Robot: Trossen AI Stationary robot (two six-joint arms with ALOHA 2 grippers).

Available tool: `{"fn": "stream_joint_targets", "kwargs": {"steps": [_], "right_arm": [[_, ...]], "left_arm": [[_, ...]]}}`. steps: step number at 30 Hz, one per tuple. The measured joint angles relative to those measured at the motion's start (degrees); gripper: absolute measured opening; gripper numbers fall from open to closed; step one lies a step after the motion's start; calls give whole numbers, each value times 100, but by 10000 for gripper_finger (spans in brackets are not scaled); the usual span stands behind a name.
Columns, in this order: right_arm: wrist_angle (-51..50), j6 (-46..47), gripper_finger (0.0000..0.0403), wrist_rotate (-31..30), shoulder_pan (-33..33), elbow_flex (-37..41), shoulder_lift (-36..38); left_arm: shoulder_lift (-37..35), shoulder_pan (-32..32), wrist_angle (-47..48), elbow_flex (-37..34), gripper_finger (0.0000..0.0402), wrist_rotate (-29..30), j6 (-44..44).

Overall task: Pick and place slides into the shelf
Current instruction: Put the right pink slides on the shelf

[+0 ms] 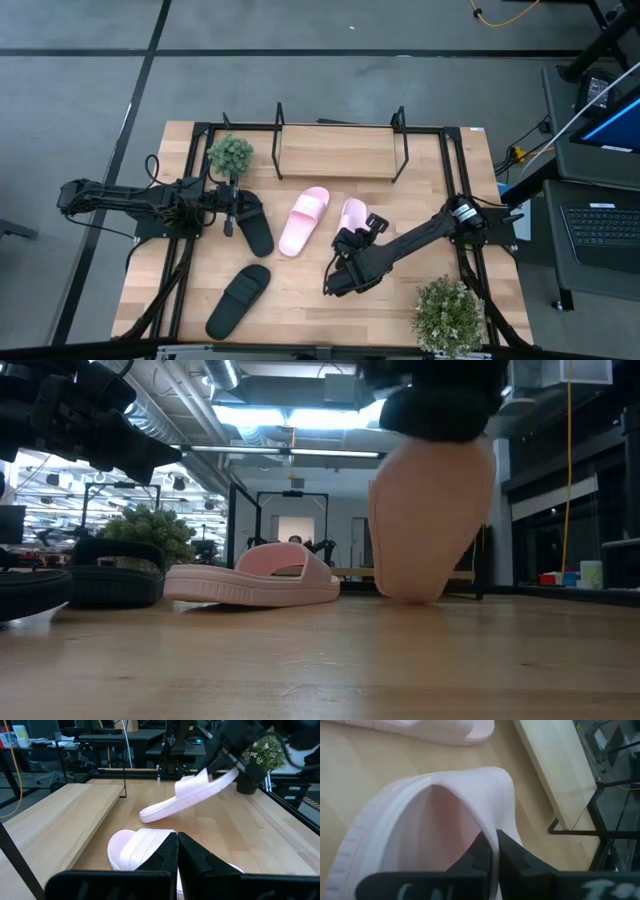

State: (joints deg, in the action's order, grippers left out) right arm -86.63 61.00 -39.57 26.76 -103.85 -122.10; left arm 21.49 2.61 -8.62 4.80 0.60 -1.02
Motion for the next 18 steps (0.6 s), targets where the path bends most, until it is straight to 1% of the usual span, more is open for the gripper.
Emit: {"fn": "stream_joint_targets", "kwargs": {"steps": [6, 18], "right_arm": [[-219, -207, 13, -40, -4, -352, -2], [-335, -605, 13, -519, -4, -611, -4]], "left_arm": [[-1, -1, 0, 0, 0, -2, 2], [0, 0, 0, 0, 0, -2, 7]]}}
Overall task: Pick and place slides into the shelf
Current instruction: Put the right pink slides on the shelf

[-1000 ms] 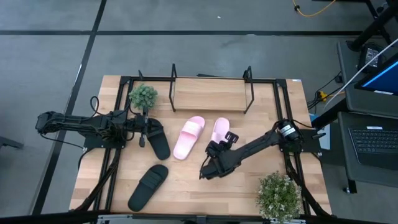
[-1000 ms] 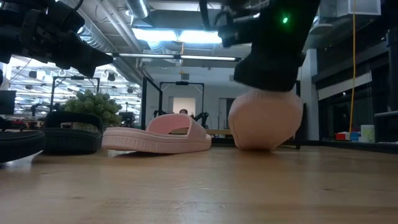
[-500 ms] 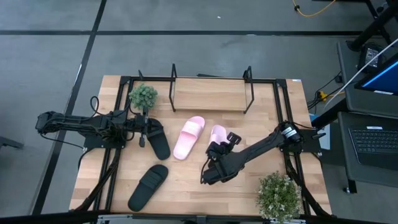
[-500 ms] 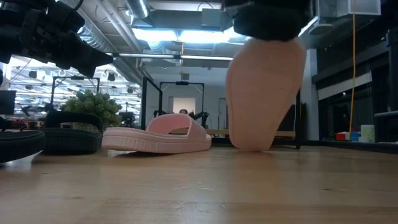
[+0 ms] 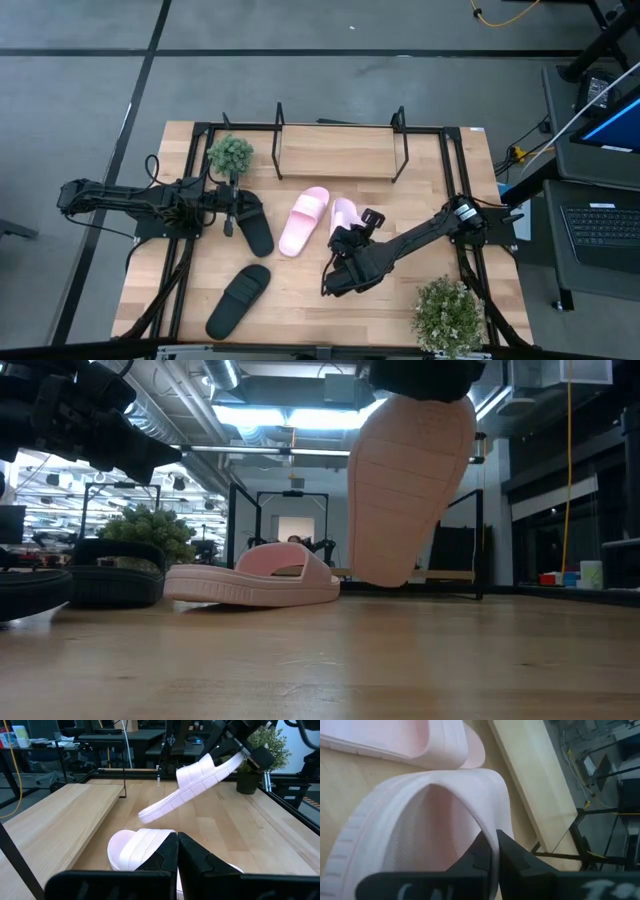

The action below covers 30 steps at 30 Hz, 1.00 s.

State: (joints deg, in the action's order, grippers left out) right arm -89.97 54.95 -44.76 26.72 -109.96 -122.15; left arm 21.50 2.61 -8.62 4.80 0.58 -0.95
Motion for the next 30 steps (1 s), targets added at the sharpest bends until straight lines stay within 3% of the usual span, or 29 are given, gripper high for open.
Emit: {"fn": "stream_joint_targets", "kwargs": {"steps": [10, 16, 30], "right_arm": [[-8, -599, 13, -691, -4, -546, 0], [-4, -1102, 13, -1497, -55, -887, 0], [257, -2517, 13, -2518, -875, -939, 0]], "left_arm": [[-2, -1, 0, 0, 0, 0, 1], [-1, -1, 0, 0, 0, 0, 2], [-1, 0, 0, 2, 0, 0, 9]]}}
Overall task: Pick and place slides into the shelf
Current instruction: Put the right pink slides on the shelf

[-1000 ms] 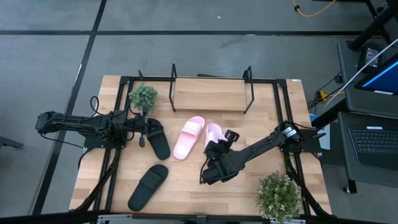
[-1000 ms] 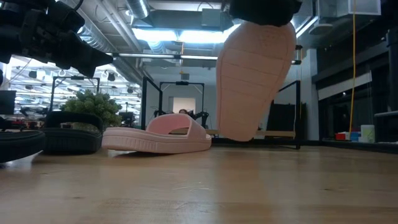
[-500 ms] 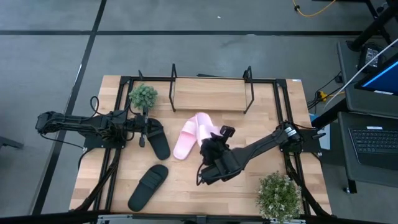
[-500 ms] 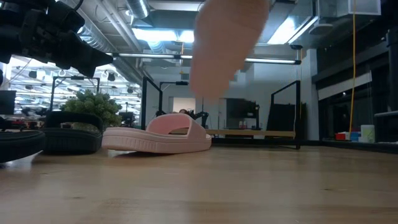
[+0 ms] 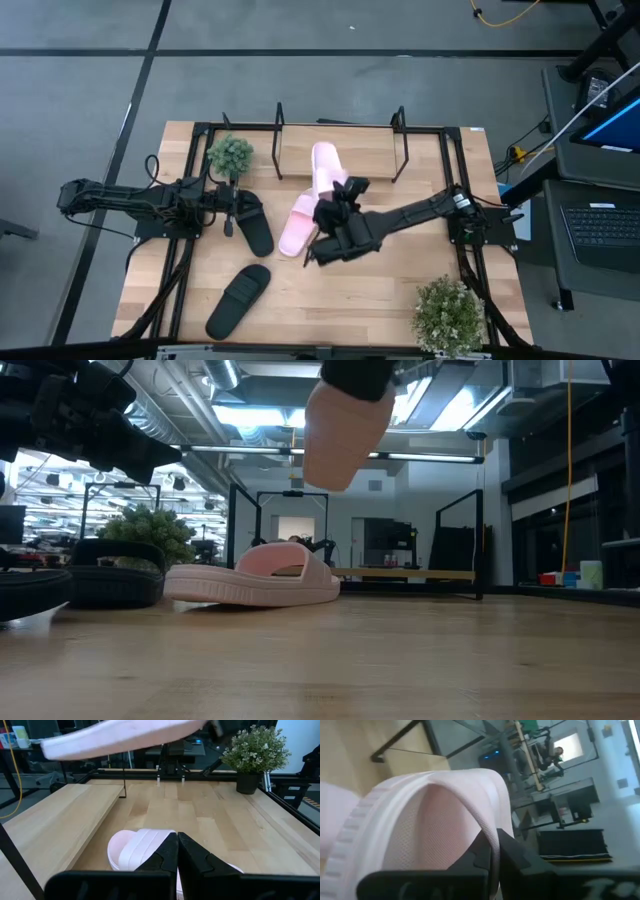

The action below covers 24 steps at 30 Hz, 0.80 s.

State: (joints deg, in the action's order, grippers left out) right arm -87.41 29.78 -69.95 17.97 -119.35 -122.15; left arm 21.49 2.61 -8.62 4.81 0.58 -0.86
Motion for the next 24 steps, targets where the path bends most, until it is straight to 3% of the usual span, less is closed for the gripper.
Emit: {"fn": "stream_joint_targets", "kwargs": {"steps": [9, 24], "right_arm": [[1418, -1645, 13, -46, -606, 277, 9], [3345, -3031, 13, 93, -1398, 1169, 9]], "left_arm": [[0, -2, -2, -2, 0, 0, 277], [1, -2, -2, 0, 0, 0, 288]]}}
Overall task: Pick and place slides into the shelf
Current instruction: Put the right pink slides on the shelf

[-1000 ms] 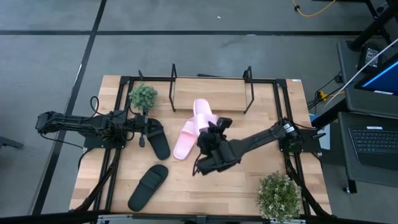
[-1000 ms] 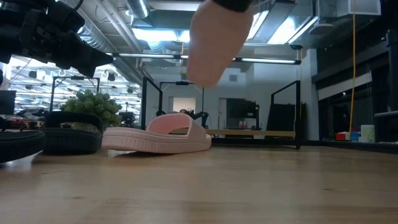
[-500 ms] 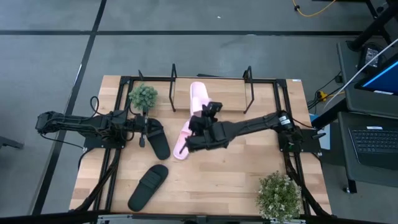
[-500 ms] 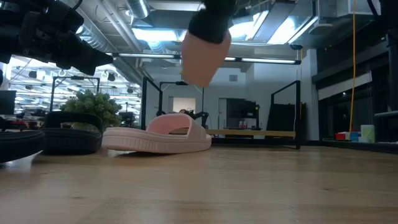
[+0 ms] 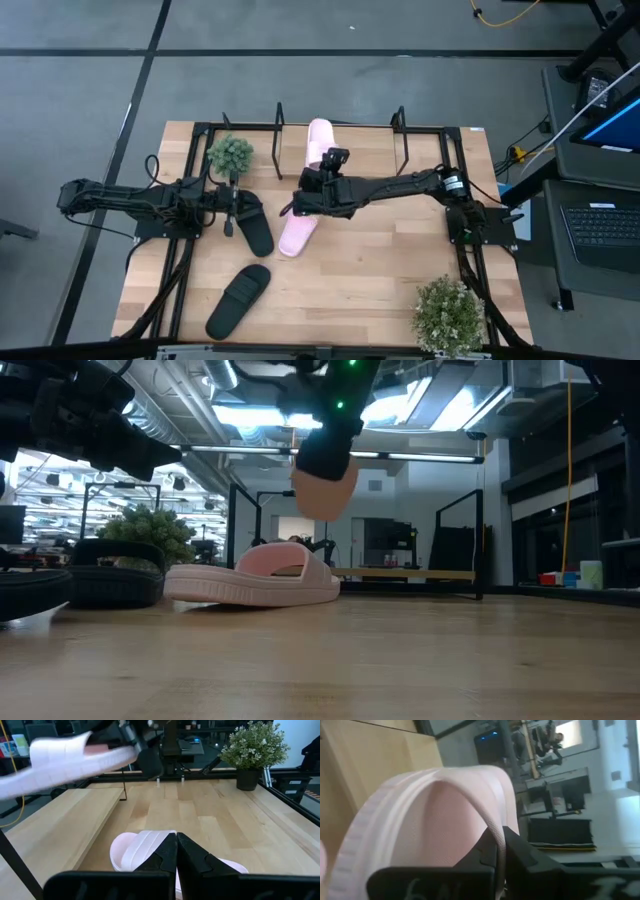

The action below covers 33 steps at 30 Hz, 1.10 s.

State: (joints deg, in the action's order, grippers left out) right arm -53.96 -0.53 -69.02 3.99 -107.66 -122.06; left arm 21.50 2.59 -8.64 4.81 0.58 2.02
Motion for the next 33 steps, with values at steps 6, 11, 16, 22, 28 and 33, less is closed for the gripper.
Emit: {"fn": "stream_joint_targets", "kwargs": {"steps": [6, 11, 16, 22, 28, 33], "right_arm": [[1448, -1016, 13, 305, -216, 399, 0], [2300, -1517, 13, 534, -430, 690, 0], [2831, -1863, 13, 809, -625, 894, 0], [3193, -2045, 13, 962, -727, 938, 0], [3588, -2235, 13, 1660, -820, 938, 0], [3654, -2296, 13, 1636, -941, 938, 0]], "left_arm": [[0, 0, 0, 1, 0, 1, 0], [0, 1, 2, 1, 0, 0, 4], [0, 0, 0, 0, 0, 1, 4], [0, 0, 1, 1, 0, 2, 9], [0, 2, 2, 1, 0, 1, 9], [0, 2, 0, 1, 0, 0, 9]]}}
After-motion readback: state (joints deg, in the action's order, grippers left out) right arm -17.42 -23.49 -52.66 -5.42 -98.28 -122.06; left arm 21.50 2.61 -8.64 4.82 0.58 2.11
